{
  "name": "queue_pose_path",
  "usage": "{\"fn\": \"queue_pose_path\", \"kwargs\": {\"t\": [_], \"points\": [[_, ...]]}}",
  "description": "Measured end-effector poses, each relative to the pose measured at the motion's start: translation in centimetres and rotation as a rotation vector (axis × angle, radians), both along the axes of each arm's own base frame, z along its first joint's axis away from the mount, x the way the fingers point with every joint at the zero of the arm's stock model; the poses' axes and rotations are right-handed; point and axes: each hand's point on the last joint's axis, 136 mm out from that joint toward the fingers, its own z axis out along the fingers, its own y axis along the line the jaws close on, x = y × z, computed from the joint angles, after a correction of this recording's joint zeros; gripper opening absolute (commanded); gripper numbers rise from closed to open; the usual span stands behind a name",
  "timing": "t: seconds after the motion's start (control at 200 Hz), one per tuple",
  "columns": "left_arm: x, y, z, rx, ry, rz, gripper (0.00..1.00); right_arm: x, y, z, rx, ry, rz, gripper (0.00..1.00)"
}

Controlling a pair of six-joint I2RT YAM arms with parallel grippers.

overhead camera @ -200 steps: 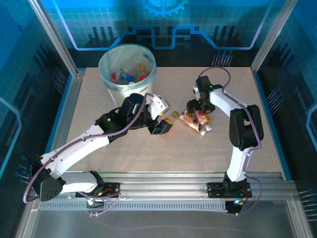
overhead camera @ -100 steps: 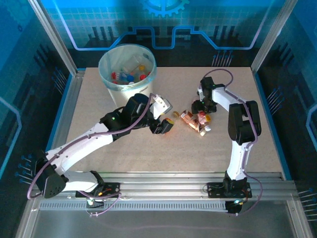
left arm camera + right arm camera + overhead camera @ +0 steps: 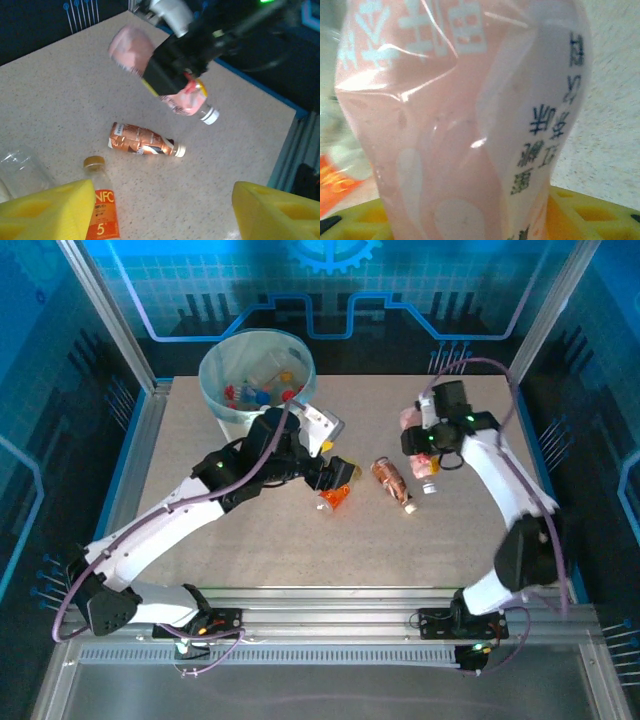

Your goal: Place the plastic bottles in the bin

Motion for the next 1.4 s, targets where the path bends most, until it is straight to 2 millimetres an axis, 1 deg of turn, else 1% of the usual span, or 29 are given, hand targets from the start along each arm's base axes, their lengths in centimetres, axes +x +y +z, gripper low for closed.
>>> {"fn": "queue_pose_path", "kwargs": {"t": [0.005, 0.02, 0.045, 0.055, 0.07, 0.09, 0.135, 0.16, 0.18, 0.19, 0.205, 0.23, 0.24, 0.245, 0.27, 0.305, 0.32, 0.33, 0.42, 0.51, 0.635, 0.765, 0.92, 0.975, 1.085, 1.196, 1.261, 1.351, 1.401], "points": [[-0.1, 0.0, 0.2, -0.005, 0.000, 0.000, 0.80, 0.0, 0.0, 0.0, 0.000, 0.000, 0.000, 0.58], [-0.2, 0.0, 0.3, -0.016, 0.008, 0.002, 0.81, -0.5, 0.1, 1.3, 0.014, -0.035, 0.005, 0.57], [-0.4, 0.1, 0.7, -0.033, 0.016, 0.004, 0.83, -1.1, 0.3, 2.5, 0.032, -0.066, 0.012, 0.57], [-0.6, 0.1, 0.9, -0.044, 0.023, 0.004, 0.83, -1.6, 0.4, 3.5, 0.045, -0.094, 0.019, 0.57], [-0.7, 0.1, 1.0, -0.054, 0.032, 0.005, 0.84, -1.9, 0.6, 3.9, 0.055, -0.109, 0.026, 0.57], [-0.9, 0.2, 1.4, -0.070, 0.037, 0.004, 0.86, -2.7, 1.0, 5.3, 0.080, -0.148, 0.040, 0.57], [-1.4, 0.2, 2.1, -0.108, 0.055, -0.002, 0.87, -4.5, 2.0, 6.8, 0.126, -0.197, 0.078, 0.57], [-1.8, 0.1, 2.7, -0.139, 0.068, -0.010, 0.88, -6.1, 3.1, 7.7, 0.162, -0.224, 0.118, 0.57], [-2.0, 0.1, 3.1, -0.153, 0.069, -0.017, 0.88, -6.8, 3.6, 8.1, 0.181, -0.234, 0.139, 0.57], [-2.2, 0.1, 3.3, -0.167, 0.078, -0.020, 0.88, -7.7, 4.2, 8.5, 0.200, -0.249, 0.162, 0.57], [-2.4, 0.0, 3.6, -0.180, 0.079, -0.025, 0.88, -8.1, 4.5, 8.6, 0.209, -0.254, 0.175, 0.57], [-2.7, 0.0, 4.1, -0.205, 0.086, -0.034, 0.88, -9.8, 5.9, 9.3, 0.245, -0.273, 0.230, 0.56], [-2.8, -0.1, 4.3, -0.214, 0.089, -0.038, 0.89, -10.1, 6.1, 9.3, 0.249, -0.275, 0.239, 0.56], [-2.9, -0.1, 4.5, -0.223, 0.092, -0.043, 0.89, -10.7, 6.5, 9.6, 0.265, -0.281, 0.256, 0.56], [-3.1, -0.2, 4.9, -0.242, 0.098, -0.051, 0.89, -11.6, 7.2, 9.8, 0.283, -0.289, 0.286, 0.56], [-3.5, -0.4, 5.5, -0.273, 0.112, -0.067, 0.89, -13.5, 8.5, 10.6, 0.327, -0.309, 0.349, 0.56], [-3.7, -0.5, 5.7, -0.287, 0.119, -0.074, 0.89, -13.8, 8.7, 10.6, 0.335, -0.312, 0.358, 0.55], [-3.7, -0.6, 5.7, -0.291, 0.122, -0.077, 0.89, -14.6, 9.2, 10.9, 0.350, -0.319, 0.385, 0.55], [-4.6, -1.4, 6.9, -0.370, 0.164, -0.134, 0.89, -18.3, 11.0, 11.9, 0.427, -0.350, 0.492, 0.54], [-5.4, -2.1, 7.3, -0.423, 0.212, -0.187, 0.89, -20.6, 11.7, 13.0, 0.479, -0.373, 0.551, 0.54], [-6.4, -2.8, 7.6, -0.462, 0.264, -0.243, 0.89, -22.1, 12.4, 14.1, 0.523, -0.390, 0.596, 0.54], [-7.7, -3.7, 7.5, -0.466, 0.305, -0.297, 0.88, -22.7, 13.3, 13.8, 0.536, -0.370, 0.627, 0.54], [-9.0, -4.8, 6.2, -0.430, 0.349, -0.330, 0.85, -23.2, 14.6, 13.3, 0.529, -0.344, 0.663, 0.54], [-9.1, -4.9, 5.8, -0.418, 0.360, -0.328, 0.81, -23.4, 14.9, 13.1, 0.522, -0.338, 0.671, 0.54], [-9.1, -4.9, 5.4, -0.404, 0.363, -0.319, 0.67, -23.5, 15.3, 12.7, 0.504, -0.334, 0.674, 0.56], [-8.9, -4.8, 5.1, -0.390, 0.361, -0.297, 0.59, -23.2, 15.5, 12.2, 0.475, -0.335, 0.660, 0.60], [-8.8, -4.7, 5.0, -0.384, 0.357, -0.287, 0.56, -23.0, 15.6, 12.0, 0.463, -0.335, 0.652, 0.65], [-8.6, -4.4, 4.9, -0.377, 0.348, -0.255, 0.53, -22.9, 15.6, 12.0, 0.453, -0.343, 0.642, 0.73], [-8.2, -4.0, 4.8, -0.368, 0.338, -0.219, 0.53, -22.8, 15.5, 12.1, 0.448, -0.349, 0.635, 0.81]]}}
